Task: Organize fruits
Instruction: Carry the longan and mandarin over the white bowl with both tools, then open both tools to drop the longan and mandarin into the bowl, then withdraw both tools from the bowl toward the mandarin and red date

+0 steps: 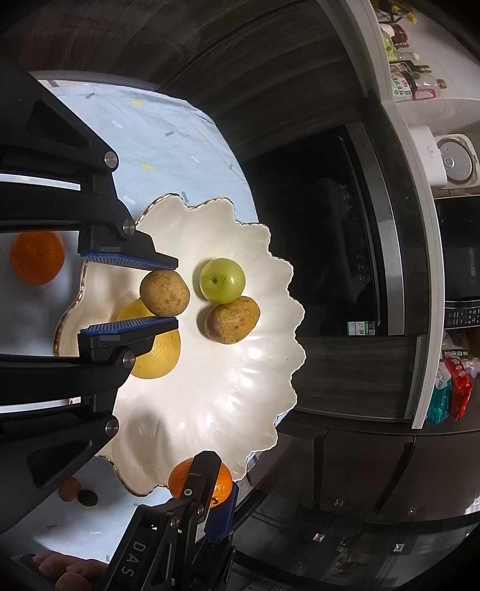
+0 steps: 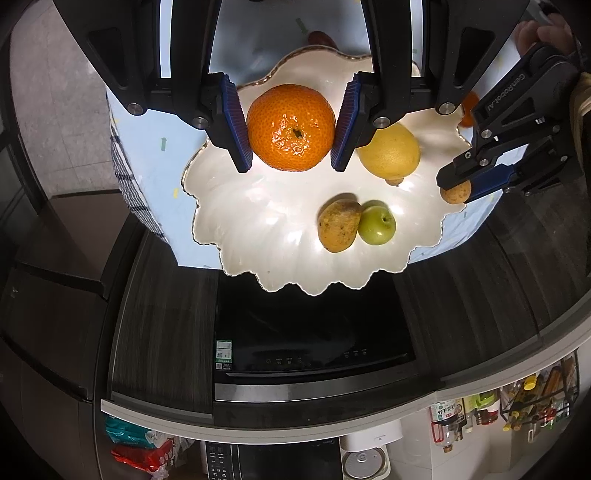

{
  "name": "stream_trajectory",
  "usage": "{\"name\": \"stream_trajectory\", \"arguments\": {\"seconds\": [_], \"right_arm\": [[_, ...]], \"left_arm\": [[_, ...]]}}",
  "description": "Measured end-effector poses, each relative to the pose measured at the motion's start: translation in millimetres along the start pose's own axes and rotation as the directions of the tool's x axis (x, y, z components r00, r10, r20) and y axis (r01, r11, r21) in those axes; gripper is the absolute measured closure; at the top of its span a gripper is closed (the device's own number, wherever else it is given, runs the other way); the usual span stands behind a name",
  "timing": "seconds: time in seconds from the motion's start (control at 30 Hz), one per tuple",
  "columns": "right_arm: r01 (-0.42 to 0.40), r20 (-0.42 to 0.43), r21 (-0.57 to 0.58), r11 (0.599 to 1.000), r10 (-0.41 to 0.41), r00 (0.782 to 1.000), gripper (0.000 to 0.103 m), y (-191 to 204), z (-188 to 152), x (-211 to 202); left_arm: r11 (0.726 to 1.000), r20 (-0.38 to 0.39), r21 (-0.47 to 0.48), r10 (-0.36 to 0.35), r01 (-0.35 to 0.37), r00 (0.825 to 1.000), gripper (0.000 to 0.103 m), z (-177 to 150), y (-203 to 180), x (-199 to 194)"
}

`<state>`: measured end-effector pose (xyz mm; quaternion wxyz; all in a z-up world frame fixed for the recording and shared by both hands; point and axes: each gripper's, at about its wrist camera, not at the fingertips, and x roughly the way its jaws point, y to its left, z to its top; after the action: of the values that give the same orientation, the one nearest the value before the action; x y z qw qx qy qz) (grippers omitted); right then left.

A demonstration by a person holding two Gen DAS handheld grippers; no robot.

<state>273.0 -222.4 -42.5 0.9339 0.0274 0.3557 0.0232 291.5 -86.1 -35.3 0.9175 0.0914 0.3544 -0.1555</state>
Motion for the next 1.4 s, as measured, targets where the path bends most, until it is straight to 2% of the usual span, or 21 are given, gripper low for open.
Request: {"name": "stream_trajectory", "arguments": {"seconds": [0.53,0.6,0.7,0.77,0.83,0.97,1.07,1.17,1.4], "right_arm": [[0.007,-0.020,0.007,1.000,-0.007,1.000,0.056,-3.3,-4.0,11.1],[0.010,-0.022,0.008,1.000,-0.010,1.000,0.056,-3.6,-5.0,12.1],[0.017,0.000,0.007,1.000,-0.017,1.000,0.049,-3.6,-4.1,7.8],[0.032,0.023,0.010,0.999,-0.032,0.999,0.029,-4.1,-3.5,3.3],[0.044,0.042,0.011,0.999,-0.044,0.998,0.024,-4.2,-3.0,-0.4],[0.056,0.051,0.015,0.998,-0.056,0.997,0.018,-4.8,-2.7,-2.4],[0.066,0.052,0.015,0.998,-0.066,0.996,0.014,-4.0,-4.1,-3.0],[0.079,0.059,0.015,0.997,-0.080,0.995,0.010,-3.9,-4.3,-4.0],[0.108,0.086,0.017,0.994,-0.109,0.990,0.009,-2.5,-5.2,-10.1]], "left_arm": [[1.000,-0.024,0.000,0.009,-0.009,1.000,0.075,-4.7,-0.3,11.8],[1.000,-0.022,-0.002,0.014,-0.014,1.000,0.063,-5.1,-0.1,11.5],[1.000,-0.018,-0.001,0.018,-0.018,1.000,0.056,-5.8,-0.7,9.9],[1.000,-0.017,-0.001,0.021,-0.021,1.000,0.055,-6.1,-0.8,8.8],[1.000,-0.013,-0.001,0.027,-0.027,1.000,0.053,-6.0,-0.2,7.1],[0.999,0.005,-0.006,0.051,-0.051,0.999,0.035,-6.3,1.1,1.9],[0.997,0.020,-0.002,0.076,-0.076,0.997,0.028,-7.6,1.6,-2.9],[0.996,0.027,-0.013,0.087,-0.086,0.996,0.017,-8.8,4.1,-5.8],[0.995,0.033,-0.017,0.101,-0.101,0.994,0.012,-11.0,8.4,-10.6]]}}
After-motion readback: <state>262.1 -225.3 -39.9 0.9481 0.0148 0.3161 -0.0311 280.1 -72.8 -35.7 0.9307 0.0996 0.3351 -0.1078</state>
